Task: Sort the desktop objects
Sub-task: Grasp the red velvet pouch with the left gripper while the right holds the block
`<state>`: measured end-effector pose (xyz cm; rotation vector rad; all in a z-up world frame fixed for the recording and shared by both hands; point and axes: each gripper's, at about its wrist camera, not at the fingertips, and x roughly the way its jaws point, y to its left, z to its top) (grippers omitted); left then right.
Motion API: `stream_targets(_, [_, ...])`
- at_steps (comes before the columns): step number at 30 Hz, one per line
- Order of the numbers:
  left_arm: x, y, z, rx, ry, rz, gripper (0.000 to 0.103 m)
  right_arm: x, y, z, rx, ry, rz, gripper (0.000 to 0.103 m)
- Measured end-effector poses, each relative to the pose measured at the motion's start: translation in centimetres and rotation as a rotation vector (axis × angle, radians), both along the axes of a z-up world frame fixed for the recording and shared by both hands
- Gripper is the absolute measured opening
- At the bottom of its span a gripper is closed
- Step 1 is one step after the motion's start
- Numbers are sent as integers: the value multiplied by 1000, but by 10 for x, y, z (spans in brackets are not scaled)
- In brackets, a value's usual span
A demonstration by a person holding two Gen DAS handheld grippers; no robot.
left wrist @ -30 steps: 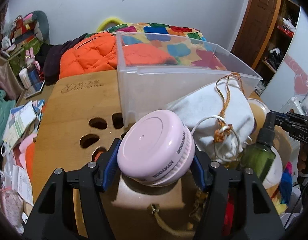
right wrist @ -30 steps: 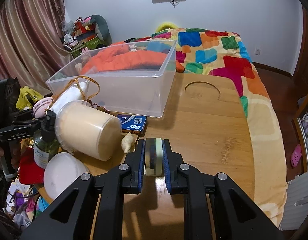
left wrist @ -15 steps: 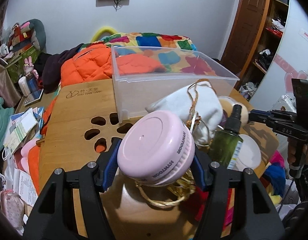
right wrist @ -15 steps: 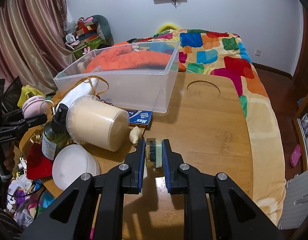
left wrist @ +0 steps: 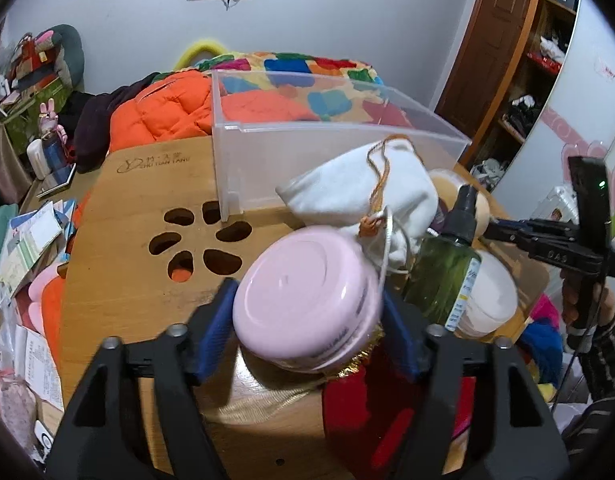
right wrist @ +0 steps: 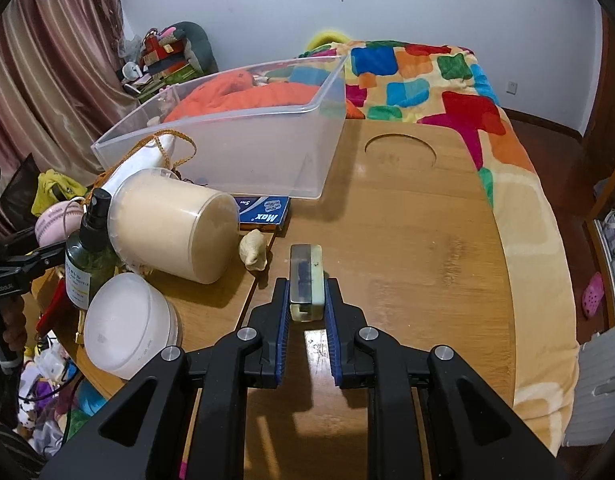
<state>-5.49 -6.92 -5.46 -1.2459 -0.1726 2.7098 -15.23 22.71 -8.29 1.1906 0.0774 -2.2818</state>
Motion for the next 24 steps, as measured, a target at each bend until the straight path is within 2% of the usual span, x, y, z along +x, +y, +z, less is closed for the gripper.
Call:
stream_targets(3, [7, 2, 9, -10, 42, -25, 77, 0, -1, 0, 2, 1, 2, 15])
stream_targets(5, [9, 7, 13, -52, 60, -33, 77, 1, -2, 0, 1, 5, 4, 15])
stream_targets(8, [6, 9, 11, -74, 49, -28, 77, 1, -3, 0, 2, 6, 6, 15])
stream_targets(18, [15, -22, 13, 11, 20, 32, 77, -2, -2, -5, -13, -9, 3, 15])
stream_targets(24, [30, -10, 3, 23, -21, 11, 78, -1, -10, -4, 15, 10, 2, 15])
